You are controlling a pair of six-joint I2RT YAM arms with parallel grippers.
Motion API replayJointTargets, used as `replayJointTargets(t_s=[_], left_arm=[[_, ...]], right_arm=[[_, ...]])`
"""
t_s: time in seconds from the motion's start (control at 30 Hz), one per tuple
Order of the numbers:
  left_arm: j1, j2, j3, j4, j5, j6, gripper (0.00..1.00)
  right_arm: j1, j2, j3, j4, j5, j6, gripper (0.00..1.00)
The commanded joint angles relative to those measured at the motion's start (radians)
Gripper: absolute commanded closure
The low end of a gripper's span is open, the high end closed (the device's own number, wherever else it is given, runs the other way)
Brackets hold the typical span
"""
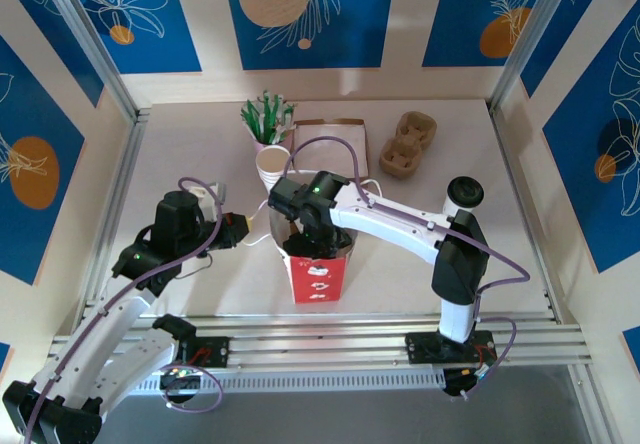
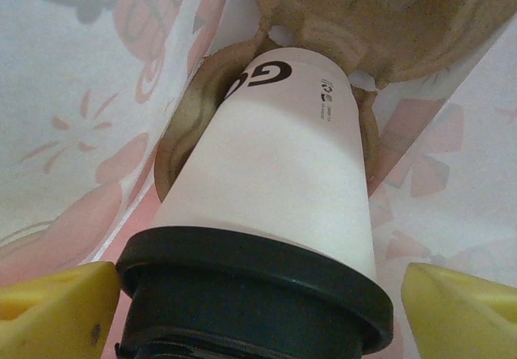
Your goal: Pack the takeout coffee
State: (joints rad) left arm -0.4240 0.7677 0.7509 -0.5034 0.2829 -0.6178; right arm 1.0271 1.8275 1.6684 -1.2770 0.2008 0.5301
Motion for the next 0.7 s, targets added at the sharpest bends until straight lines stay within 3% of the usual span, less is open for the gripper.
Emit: replayJointTargets(t_s=[0.0,0.67], left_arm=[[-0.018,-0.005,0.022,-0.024,-0.005,0.031,1.0],[-0.018,-0.005,0.025,-0.034,-0.014,0.041,1.0]], right_arm=[[-0.007,-0.045,-0.019,-0.012,-0.015,0.005,0.12],[-0.02,-0.079,-0.03,-0.004,-0.024,0.006,0.27]])
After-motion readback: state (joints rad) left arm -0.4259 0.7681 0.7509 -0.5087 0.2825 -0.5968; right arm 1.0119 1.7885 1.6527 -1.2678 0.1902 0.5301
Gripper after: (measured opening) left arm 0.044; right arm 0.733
